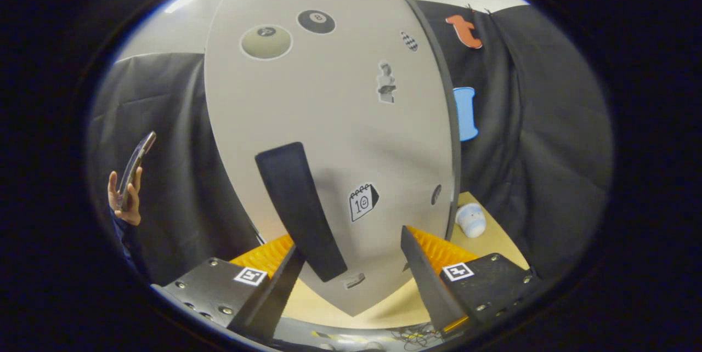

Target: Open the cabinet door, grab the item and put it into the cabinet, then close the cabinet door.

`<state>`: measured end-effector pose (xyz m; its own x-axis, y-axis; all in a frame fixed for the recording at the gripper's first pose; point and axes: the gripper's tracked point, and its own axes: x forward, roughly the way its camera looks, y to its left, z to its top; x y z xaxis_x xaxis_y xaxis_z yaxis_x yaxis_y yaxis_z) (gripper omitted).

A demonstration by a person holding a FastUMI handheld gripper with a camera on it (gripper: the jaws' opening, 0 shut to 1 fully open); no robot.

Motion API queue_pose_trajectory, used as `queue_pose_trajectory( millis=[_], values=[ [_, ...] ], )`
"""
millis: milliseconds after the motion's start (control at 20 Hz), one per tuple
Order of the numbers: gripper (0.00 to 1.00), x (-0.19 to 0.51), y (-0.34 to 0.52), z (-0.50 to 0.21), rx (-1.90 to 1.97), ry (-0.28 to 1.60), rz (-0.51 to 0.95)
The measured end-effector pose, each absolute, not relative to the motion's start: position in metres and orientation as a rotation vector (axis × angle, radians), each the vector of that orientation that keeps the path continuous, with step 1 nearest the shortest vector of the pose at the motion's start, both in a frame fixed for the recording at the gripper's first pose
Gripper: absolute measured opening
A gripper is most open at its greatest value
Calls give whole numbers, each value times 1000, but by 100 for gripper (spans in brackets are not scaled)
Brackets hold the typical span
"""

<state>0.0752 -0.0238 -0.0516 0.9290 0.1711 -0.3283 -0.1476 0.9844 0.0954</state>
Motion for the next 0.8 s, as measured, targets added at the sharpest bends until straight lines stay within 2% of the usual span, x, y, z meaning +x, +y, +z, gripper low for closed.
queue_pose_trajectory(
  millis=[800],
  values=[
    [100, 116, 23, -57, 23, 312, 274]
  ],
)
